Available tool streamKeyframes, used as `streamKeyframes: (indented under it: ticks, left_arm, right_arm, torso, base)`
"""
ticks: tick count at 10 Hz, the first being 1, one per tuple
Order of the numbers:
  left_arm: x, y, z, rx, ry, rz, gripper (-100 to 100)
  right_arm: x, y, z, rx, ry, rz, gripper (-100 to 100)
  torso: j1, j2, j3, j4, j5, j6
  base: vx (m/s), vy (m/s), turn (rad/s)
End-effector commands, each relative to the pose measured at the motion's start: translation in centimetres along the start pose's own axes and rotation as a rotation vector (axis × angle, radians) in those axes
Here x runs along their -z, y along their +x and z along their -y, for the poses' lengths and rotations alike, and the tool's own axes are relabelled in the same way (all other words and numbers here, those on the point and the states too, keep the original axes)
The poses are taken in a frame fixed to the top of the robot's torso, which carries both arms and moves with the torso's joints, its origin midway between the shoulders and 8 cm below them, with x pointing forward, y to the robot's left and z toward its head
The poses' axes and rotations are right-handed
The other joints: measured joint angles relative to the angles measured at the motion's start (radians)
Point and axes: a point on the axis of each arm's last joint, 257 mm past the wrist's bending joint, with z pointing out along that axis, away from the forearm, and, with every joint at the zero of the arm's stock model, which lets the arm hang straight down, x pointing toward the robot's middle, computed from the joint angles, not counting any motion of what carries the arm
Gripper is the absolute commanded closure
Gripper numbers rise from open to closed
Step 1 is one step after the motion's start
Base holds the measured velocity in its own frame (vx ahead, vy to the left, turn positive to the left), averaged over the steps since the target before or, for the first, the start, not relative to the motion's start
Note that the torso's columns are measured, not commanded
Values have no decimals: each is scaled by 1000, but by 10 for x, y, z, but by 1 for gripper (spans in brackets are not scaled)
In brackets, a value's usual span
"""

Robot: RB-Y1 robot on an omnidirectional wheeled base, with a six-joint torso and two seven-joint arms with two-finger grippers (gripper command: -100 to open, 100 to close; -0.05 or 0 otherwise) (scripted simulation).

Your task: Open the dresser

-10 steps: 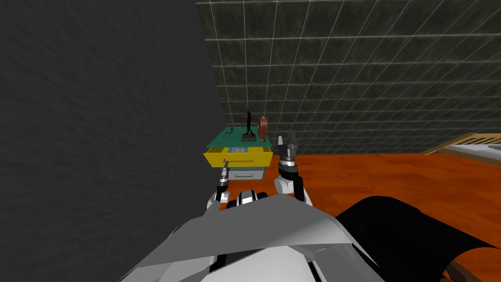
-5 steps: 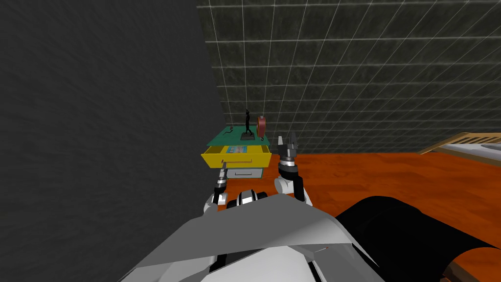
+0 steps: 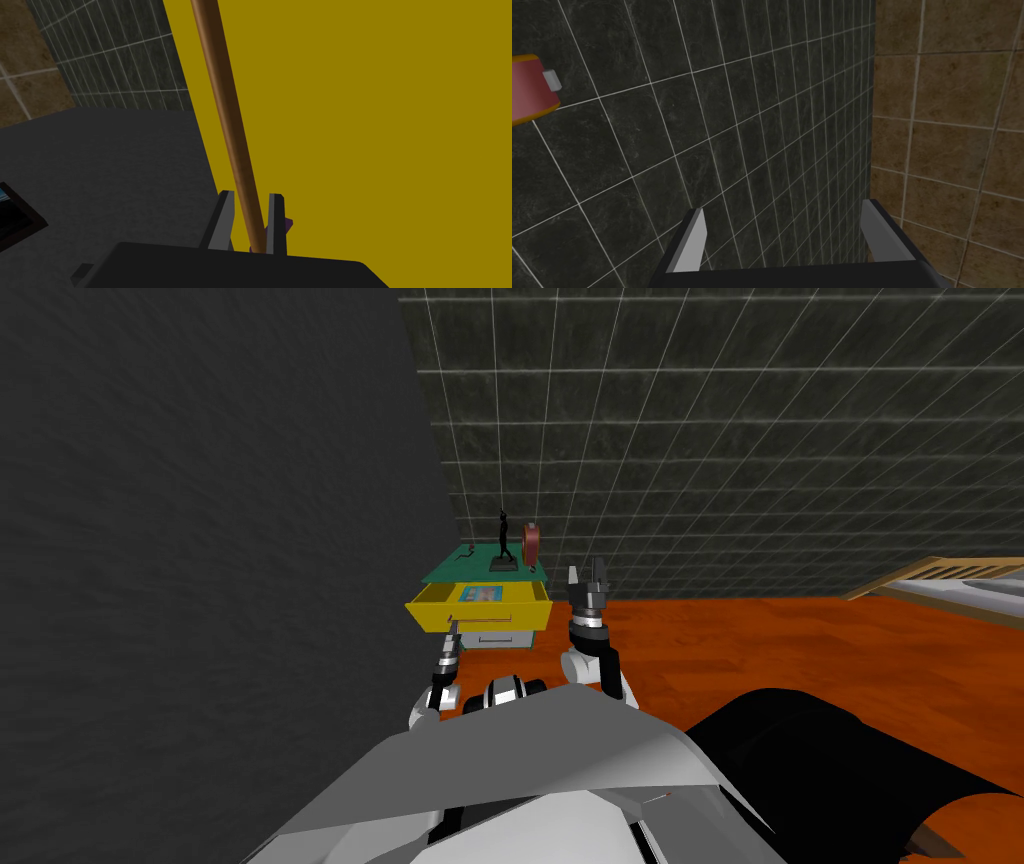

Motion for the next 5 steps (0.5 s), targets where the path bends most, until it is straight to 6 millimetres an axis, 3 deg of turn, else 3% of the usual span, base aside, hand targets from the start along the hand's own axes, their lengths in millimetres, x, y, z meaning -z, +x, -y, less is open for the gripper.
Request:
streamKeyframes:
  ticks: [1,3,5]
  left_arm:
    - [-4,-8,10,-4,30,1,100]
    - [3,-6,5,1,7,-4,100]
    - [0,-7,9,3,22,-8,100]
  right_arm:
    - [0,0,0,0,0,0,0]
    - [0,0,0,0,0,0,0]
    - [0,0,0,0,0,0,0]
  torso:
    - [0,1,0,1,0,0]
    - [-1,-2,-1,-1,0,1]
    - [0,2,1,-2,1,0]
  base:
    - [-57,-19,4]
    - [-56,3,23]
    - [-167,16,30]
